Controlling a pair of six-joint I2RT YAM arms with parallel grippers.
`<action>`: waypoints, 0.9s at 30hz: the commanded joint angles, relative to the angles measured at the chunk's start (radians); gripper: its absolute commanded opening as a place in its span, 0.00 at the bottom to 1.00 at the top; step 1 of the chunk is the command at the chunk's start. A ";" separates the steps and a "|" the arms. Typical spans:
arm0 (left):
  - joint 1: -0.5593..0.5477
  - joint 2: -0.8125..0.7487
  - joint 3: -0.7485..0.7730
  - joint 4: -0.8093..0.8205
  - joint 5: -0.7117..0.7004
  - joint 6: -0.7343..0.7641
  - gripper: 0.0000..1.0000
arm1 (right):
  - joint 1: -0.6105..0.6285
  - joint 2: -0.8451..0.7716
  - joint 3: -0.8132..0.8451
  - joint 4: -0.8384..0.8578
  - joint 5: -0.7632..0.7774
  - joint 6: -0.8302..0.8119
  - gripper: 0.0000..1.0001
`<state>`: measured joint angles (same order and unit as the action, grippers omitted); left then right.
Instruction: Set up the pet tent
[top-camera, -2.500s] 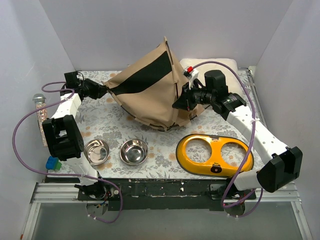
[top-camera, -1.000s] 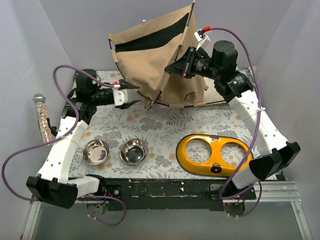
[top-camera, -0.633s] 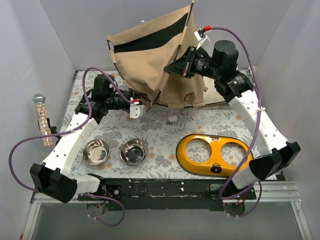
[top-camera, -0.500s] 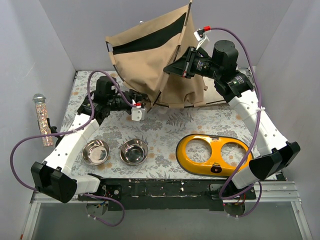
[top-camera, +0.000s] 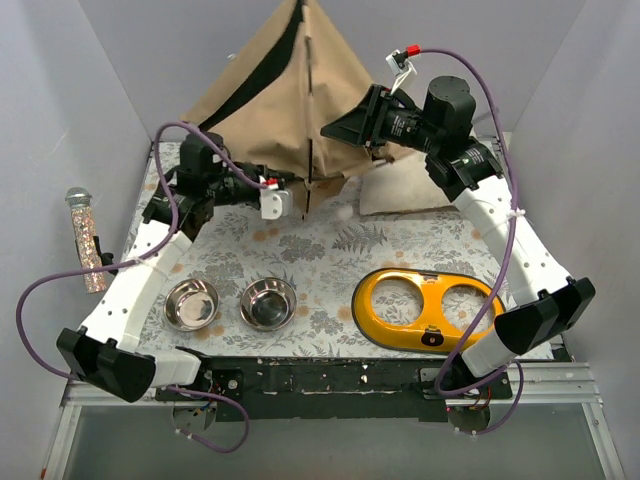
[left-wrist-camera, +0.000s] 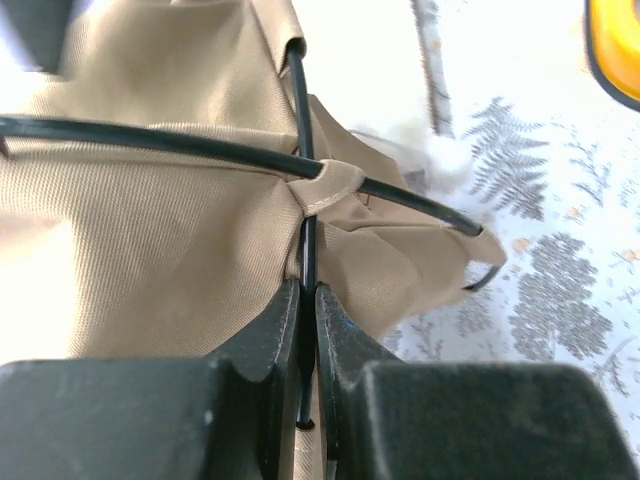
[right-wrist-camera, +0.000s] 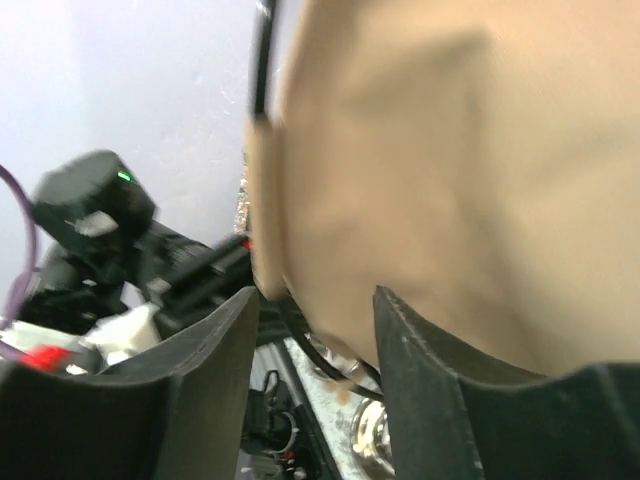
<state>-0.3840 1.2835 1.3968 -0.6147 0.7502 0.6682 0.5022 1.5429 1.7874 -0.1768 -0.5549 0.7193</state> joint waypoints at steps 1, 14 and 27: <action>0.046 0.003 0.183 -0.037 0.075 -0.197 0.00 | -0.040 0.006 0.055 0.065 -0.040 -0.083 0.62; 0.257 0.283 0.651 -0.376 0.359 -0.430 0.00 | -0.175 -0.064 -0.034 0.143 -0.195 -0.383 0.79; 0.289 0.373 0.516 -0.197 0.439 -0.291 0.00 | -0.183 -0.084 -0.177 -0.150 -0.250 -0.869 0.74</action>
<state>-0.0967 1.6371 1.8431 -0.8413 1.1282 0.3092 0.3225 1.4841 1.6611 -0.2321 -0.7902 0.0605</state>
